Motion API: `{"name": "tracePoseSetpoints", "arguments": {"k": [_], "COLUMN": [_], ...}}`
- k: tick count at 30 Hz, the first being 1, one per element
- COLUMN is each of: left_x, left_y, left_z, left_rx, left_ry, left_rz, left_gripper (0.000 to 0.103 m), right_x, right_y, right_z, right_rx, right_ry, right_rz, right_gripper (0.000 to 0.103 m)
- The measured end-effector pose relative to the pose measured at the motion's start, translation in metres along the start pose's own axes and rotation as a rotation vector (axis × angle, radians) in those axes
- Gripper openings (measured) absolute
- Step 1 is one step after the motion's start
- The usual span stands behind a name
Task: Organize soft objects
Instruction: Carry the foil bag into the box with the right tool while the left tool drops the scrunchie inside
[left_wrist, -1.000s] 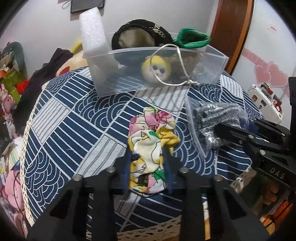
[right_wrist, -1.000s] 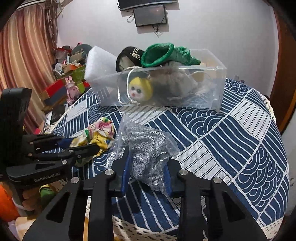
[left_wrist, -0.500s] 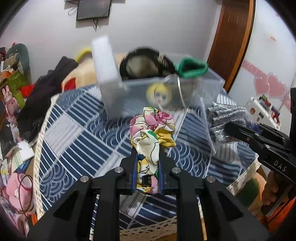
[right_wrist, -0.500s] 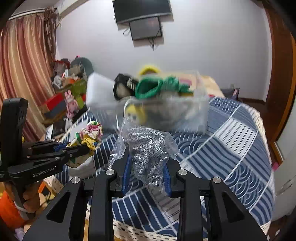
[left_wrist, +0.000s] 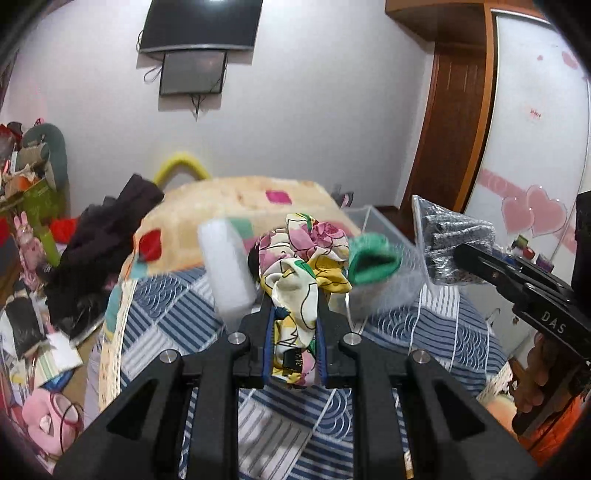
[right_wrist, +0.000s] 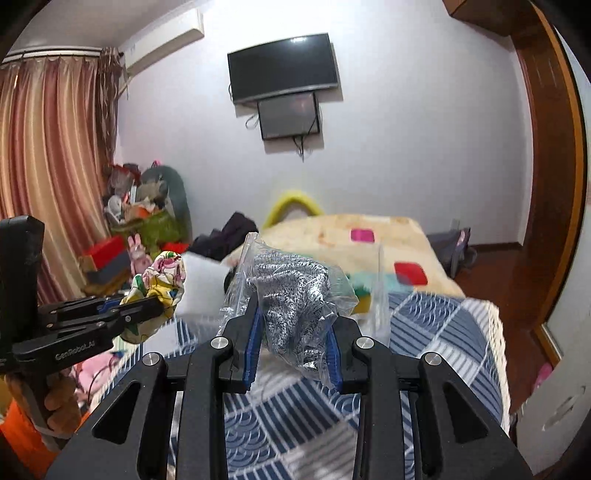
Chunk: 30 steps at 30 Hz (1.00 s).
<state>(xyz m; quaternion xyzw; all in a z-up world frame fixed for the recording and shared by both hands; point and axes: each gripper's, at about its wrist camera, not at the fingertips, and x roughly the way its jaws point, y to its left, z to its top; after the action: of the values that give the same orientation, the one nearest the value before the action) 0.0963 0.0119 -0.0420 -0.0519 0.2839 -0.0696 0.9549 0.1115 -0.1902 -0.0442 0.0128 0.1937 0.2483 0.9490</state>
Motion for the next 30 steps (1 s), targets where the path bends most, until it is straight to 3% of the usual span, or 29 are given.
{"name": "tracePoseSetpoints", "arguments": {"k": [5, 10, 20, 24, 30], "left_x": [0.007, 0.037, 0.109, 0.126, 0.127], "left_y": [-0.002, -0.003, 0.001, 0.003, 0.007], "left_z": [0.023, 0.038, 0.032, 0.022, 0.018], "left_rx": [0.005, -0.006, -0.021, -0.016, -0.012], "left_ry": [-0.037, 0.0, 0.107, 0.144, 0.146], "left_rz": [-0.03, -0.064, -0.025, -0.004, 0.018], "left_gripper": [0.018, 0.018, 0.018, 0.026, 0.045], "right_x": [0.015, 0.035, 0.091, 0.104, 0.095], "right_y": [-0.001, -0.002, -0.003, -0.004, -0.005], "right_z": [0.017, 0.022, -0.01, -0.021, -0.014], "right_rx": [0.003, 0.015, 0.018, 0.024, 0.007], "right_ry": [-0.031, -0.023, 0.15, 0.206, 0.201], "right_rz": [-0.025, -0.045, -0.048, -0.041, -0.053], "right_gripper": [0.027, 0.027, 0.028, 0.029, 0.033]}}
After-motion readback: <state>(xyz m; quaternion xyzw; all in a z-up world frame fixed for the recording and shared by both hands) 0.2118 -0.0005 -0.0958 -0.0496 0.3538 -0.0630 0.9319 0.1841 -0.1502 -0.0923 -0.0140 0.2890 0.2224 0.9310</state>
